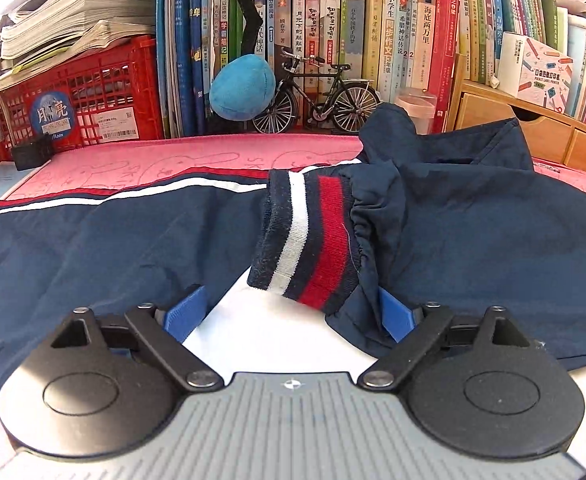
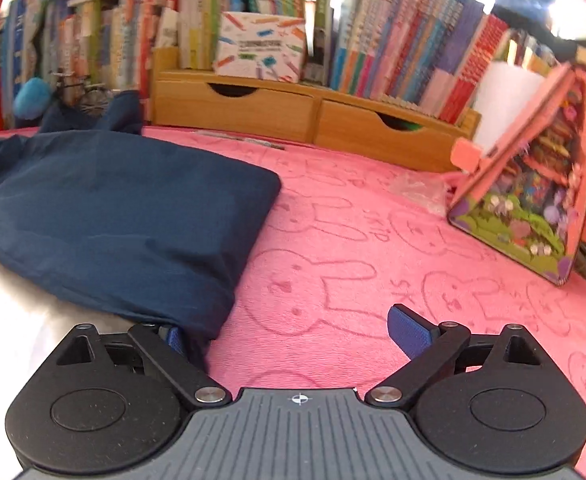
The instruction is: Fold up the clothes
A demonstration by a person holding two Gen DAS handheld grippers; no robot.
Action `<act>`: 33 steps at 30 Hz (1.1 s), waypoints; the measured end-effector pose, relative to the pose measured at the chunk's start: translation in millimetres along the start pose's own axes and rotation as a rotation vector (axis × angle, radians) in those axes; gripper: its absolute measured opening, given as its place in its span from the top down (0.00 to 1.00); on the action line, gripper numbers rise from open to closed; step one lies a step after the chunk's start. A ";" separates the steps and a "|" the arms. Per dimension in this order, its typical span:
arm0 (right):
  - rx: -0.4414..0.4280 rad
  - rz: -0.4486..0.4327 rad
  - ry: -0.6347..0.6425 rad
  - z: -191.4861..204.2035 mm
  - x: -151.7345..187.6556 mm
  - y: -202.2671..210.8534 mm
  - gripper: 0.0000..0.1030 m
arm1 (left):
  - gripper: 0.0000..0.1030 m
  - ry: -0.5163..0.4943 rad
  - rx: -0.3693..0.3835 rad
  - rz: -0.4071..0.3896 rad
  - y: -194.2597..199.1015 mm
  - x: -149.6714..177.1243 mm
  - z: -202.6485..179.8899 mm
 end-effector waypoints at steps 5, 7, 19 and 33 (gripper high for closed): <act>-0.485 -0.068 -0.044 75.2 -27.2 55.3 0.07 | 0.00 -0.005 0.009 0.003 -1.2 1.7 -1.5; -0.495 -0.094 -0.068 106.6 -43.8 50.1 0.06 | 0.00 0.001 0.013 0.001 -1.3 2.0 -0.7; 0.244 0.035 -0.196 85.0 -59.6 -95.3 0.01 | 0.00 -0.011 0.032 -0.003 0.1 3.2 0.1; -0.290 -0.017 -0.046 232.2 -89.5 -92.8 0.18 | 0.00 -0.018 0.023 -0.003 -0.1 3.8 -0.7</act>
Point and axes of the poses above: each gripper's, at about its wrist camera, not at the fingertips, and y roughly against the way its jaws point, z to its left, x to its underside, the point moved 7 cm from there along -y, roughly the way its jaws point, and after that the axes turned 9 degrees about -y, right-handed, at the moved point
